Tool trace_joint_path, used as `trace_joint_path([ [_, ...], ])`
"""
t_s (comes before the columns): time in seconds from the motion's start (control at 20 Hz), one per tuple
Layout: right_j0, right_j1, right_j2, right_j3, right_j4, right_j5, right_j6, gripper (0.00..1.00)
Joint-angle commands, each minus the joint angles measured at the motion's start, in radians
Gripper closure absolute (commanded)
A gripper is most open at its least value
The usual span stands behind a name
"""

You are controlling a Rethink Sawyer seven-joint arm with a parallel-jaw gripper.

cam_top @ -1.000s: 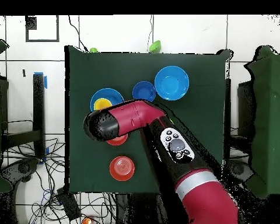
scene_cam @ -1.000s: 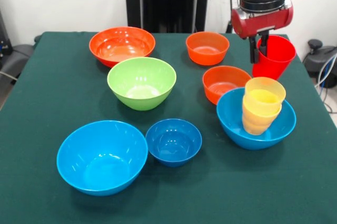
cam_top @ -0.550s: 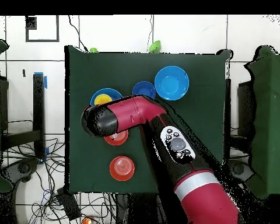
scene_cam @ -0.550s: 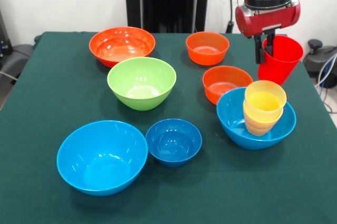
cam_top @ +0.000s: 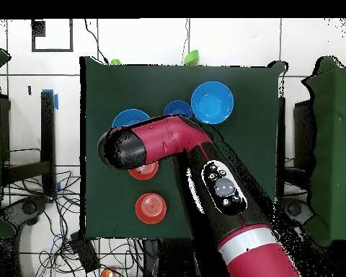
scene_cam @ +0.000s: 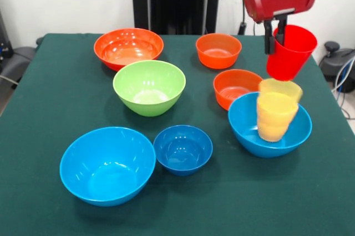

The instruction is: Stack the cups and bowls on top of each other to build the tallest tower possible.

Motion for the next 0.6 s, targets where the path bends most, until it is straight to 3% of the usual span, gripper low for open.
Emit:
trace_joint_path([
  [0.05,-0.006,-0.001,0.004,0.043,0.015,0.132,-0.059,1.0],
  [0.6,-0.017,-0.011,0.019,0.035,0.031,0.159,-0.068,1.0],
])
